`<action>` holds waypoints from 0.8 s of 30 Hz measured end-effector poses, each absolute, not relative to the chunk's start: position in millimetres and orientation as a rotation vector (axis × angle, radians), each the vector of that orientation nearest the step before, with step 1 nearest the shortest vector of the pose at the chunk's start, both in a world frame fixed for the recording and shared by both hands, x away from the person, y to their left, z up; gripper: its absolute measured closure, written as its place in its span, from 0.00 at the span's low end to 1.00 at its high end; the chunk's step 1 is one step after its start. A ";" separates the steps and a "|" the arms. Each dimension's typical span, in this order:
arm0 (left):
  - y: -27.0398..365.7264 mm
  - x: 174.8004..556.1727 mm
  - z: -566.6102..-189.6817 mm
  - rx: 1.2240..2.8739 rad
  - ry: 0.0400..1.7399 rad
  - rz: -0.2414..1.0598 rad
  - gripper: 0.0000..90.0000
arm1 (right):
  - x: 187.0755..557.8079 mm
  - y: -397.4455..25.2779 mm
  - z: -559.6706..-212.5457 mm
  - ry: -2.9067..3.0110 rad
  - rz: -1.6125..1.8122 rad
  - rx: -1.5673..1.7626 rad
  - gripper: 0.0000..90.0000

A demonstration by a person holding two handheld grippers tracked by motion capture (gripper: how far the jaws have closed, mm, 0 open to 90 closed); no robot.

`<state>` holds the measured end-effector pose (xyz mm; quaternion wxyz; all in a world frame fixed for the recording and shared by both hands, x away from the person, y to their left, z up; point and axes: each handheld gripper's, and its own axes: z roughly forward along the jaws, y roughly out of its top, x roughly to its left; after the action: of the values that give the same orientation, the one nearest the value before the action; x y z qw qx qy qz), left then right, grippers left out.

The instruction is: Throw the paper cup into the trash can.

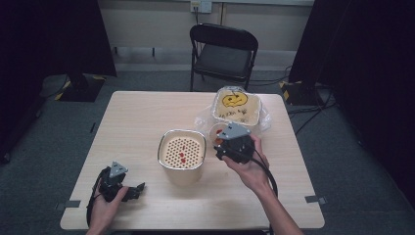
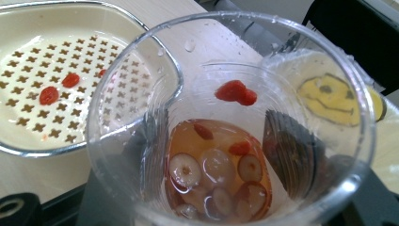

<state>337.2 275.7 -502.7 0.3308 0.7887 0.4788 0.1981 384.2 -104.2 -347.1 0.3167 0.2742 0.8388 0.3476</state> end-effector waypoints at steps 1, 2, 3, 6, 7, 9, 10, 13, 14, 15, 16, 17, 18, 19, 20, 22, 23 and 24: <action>275.7 337.1 -502.8 2.061 1.252 0.518 0.00 | 384.2 -104.2 -347.1 2.208 0.915 0.722 0.47; 275.7 337.2 -502.7 2.062 1.252 0.518 0.00 | 385.1 -101.8 -345.5 2.208 0.908 0.715 0.47; 275.7 337.2 -502.7 2.062 1.252 0.518 0.00 | 386.4 -98.9 -343.4 2.209 0.890 0.697 0.47; 275.7 337.2 -502.7 2.062 1.252 0.518 0.00 | 388.7 -88.9 -338.4 2.208 0.838 0.648 0.47; 275.7 337.2 -502.7 2.062 1.251 0.518 0.00 | 388.7 -88.9 -338.4 2.208 0.838 0.648 0.47; 275.7 337.2 -502.7 2.062 1.252 0.518 0.00 | 389.6 -83.5 -336.0 2.215 0.814 0.618 0.48; 275.7 337.2 -502.7 2.062 1.252 0.518 0.00 | 391.0 -77.7 -333.4 2.219 0.793 0.583 0.48; 275.7 337.2 -502.8 2.062 1.252 0.518 0.00 | 392.5 -72.6 -331.5 2.222 0.776 0.558 0.48; 275.7 337.2 -502.7 2.062 1.252 0.518 0.00 | 393.2 -67.6 -329.9 2.222 0.743 0.523 0.48; 275.7 337.2 -502.7 2.062 1.252 0.518 0.00 | 393.5 -65.0 -328.9 2.223 0.722 0.502 0.48; 275.7 337.2 -502.7 2.062 1.251 0.518 0.00 | 393.7 -61.9 -328.0 2.225 0.700 0.484 0.48; 275.7 337.2 -502.7 2.062 1.251 0.518 0.00 | 393.7 -61.9 -328.0 2.225 0.700 0.484 0.48; 275.7 337.2 -502.8 2.062 1.252 0.518 0.00 | 394.0 -55.1 -326.7 2.223 0.662 0.447 0.48; 275.7 337.2 -502.8 2.062 1.252 0.518 0.00 | 394.0 -55.1 -326.7 2.223 0.662 0.447 0.48; 275.7 337.2 -502.7 2.062 1.252 0.518 0.00 | 394.2 -51.9 -326.2 2.219 0.645 0.435 0.48; 275.7 337.2 -502.8 2.062 1.252 0.518 0.00 | 395.5 -44.0 -326.0 2.208 0.588 0.403 0.48; 275.7 337.2 -502.8 2.062 1.252 0.518 0.00 | 395.5 -44.0 -326.0 2.208 0.588 0.403 0.48; 275.7 337.2 -502.7 2.062 1.251 0.518 0.00 | 397.0 -39.7 -326.7 2.203 0.546 0.372 0.48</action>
<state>337.2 275.7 -502.7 0.3308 0.7888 0.4786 0.1982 397.0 -39.7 -326.7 0.4084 0.1476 0.8744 0.2165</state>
